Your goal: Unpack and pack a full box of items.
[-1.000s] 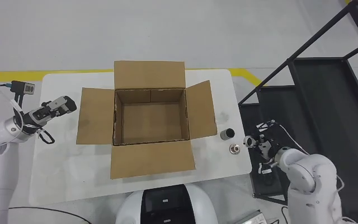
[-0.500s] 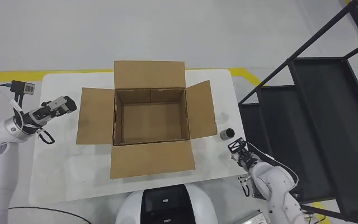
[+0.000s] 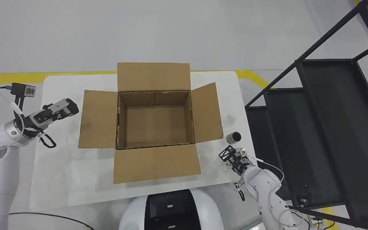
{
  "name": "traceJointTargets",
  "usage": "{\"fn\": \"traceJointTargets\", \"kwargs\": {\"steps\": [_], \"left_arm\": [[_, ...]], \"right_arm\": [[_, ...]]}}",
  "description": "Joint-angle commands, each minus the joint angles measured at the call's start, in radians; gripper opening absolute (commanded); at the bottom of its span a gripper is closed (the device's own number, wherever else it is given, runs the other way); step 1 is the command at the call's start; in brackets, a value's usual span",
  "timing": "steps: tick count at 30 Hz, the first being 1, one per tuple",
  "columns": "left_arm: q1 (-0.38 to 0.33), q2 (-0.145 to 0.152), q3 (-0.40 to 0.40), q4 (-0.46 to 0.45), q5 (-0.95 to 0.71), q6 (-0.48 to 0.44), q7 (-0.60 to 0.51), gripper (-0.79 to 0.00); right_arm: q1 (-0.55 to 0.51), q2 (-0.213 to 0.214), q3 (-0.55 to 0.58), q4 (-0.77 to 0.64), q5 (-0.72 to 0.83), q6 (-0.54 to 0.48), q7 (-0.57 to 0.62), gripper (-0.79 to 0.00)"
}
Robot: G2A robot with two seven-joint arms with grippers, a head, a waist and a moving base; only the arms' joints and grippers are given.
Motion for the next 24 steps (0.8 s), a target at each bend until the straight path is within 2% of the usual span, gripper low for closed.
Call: {"fn": "traceJointTargets", "kwargs": {"steps": [1,8,9,10,11,12,19,24], "left_arm": [[0.0,0.0,0.0,0.0,0.0,0.0,0.0,0.0],[0.0,0.0,0.0,0.0,0.0,0.0,0.0,0.0],[0.0,0.0,0.0,0.0,0.0,0.0,0.0,0.0],[0.0,0.0,0.0,0.0,0.0,0.0,0.0,0.0],[0.0,0.0,0.0,0.0,0.0,0.0,0.0,0.0],[0.0,0.0,0.0,0.0,0.0,0.0,0.0,0.0],[0.0,0.0,0.0,0.0,0.0,0.0,0.0,0.0],[0.0,0.0,0.0,0.0,0.0,0.0,0.0,0.0]], "right_arm": [[0.014,0.0,-0.008,0.016,-0.001,0.001,0.005,-0.785],[0.05,0.005,-0.018,0.06,0.013,-0.029,0.024,-0.785],[0.053,0.006,-0.018,0.063,0.019,-0.033,0.026,-0.665],[0.056,0.007,-0.018,0.066,0.021,-0.036,0.028,-0.434],[0.058,0.007,-0.019,0.067,0.022,-0.037,0.029,-0.169],[0.059,0.008,-0.019,0.068,0.026,-0.038,0.029,0.0],[0.031,0.014,0.013,0.0,0.09,-0.04,0.028,0.0],[-0.043,0.019,0.068,-0.155,0.214,-0.095,0.134,0.0]]}}
